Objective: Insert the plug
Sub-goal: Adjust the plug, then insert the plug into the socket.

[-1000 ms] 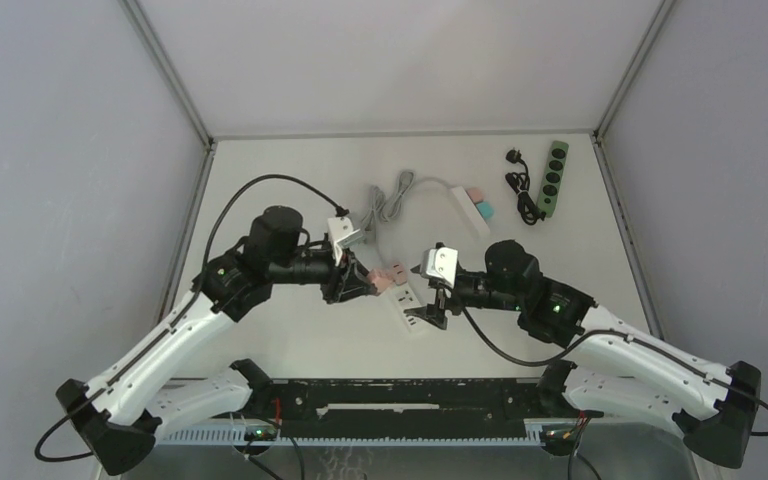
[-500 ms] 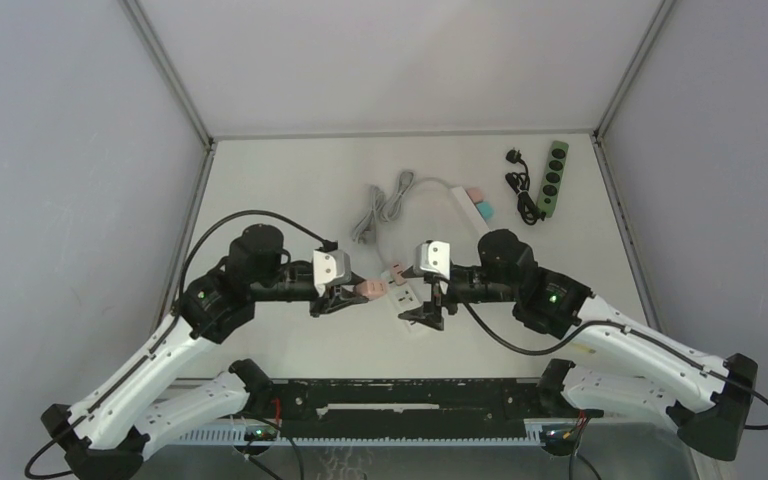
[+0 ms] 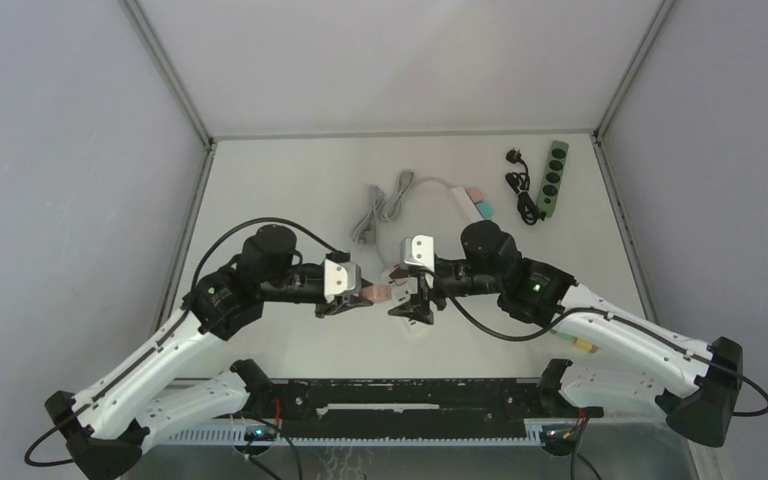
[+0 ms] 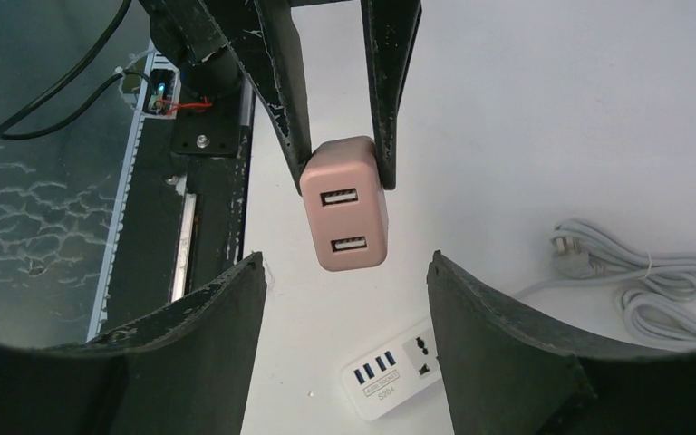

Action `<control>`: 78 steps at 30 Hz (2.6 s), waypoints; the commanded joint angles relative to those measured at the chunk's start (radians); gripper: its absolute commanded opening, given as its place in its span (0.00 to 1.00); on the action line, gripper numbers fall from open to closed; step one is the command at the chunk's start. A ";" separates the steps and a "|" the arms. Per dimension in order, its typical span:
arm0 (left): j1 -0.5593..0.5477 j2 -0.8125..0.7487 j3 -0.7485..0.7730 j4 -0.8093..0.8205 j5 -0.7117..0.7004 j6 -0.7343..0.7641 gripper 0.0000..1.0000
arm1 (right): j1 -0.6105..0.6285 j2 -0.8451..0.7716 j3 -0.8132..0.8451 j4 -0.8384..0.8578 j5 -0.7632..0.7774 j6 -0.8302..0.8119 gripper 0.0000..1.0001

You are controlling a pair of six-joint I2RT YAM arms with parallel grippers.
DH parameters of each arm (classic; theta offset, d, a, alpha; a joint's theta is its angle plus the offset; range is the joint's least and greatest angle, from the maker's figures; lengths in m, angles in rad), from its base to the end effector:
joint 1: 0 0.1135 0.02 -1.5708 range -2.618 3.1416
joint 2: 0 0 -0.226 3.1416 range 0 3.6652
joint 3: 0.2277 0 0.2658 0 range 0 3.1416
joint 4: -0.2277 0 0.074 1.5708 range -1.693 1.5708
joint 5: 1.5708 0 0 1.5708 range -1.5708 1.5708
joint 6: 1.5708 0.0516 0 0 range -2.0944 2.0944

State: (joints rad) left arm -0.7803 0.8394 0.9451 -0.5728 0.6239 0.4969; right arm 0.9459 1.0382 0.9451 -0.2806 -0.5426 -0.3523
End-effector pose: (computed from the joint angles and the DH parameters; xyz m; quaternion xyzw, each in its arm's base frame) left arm 0.1378 -0.1788 0.3165 0.6123 0.5548 -0.3292 0.4570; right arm 0.1414 0.2416 0.3007 -0.6014 0.5428 0.3705 0.4544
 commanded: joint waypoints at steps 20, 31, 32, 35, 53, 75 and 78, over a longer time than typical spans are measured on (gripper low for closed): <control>-0.014 0.039 0.037 0.023 0.075 -0.017 0.00 | 0.077 0.064 0.061 0.048 0.076 -0.040 0.55; -0.014 0.051 0.041 0.033 0.070 -0.044 0.00 | 0.081 0.065 0.064 0.037 0.074 -0.045 0.35; -0.014 0.052 0.044 0.036 0.070 -0.054 0.00 | 0.081 0.064 0.064 0.034 0.071 -0.044 0.33; -0.015 0.053 0.044 0.063 0.058 -0.097 0.05 | 0.082 0.064 0.065 0.024 0.060 -0.041 0.24; -0.014 -0.170 -0.202 0.412 -0.388 -0.483 0.72 | 0.081 0.037 0.064 -0.075 0.273 0.092 0.00; -0.006 -0.051 -0.411 0.599 -0.998 -1.124 0.89 | 0.084 0.238 0.237 -0.420 0.704 0.490 0.00; 0.014 0.006 -0.411 0.600 -0.954 -1.163 0.90 | 0.079 0.262 0.236 -0.426 0.709 0.510 0.00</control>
State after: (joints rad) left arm -0.7872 0.7959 0.5438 -0.0288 -0.3412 -0.5671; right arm 1.0218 1.2873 1.1496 -0.6666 0.1219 0.0887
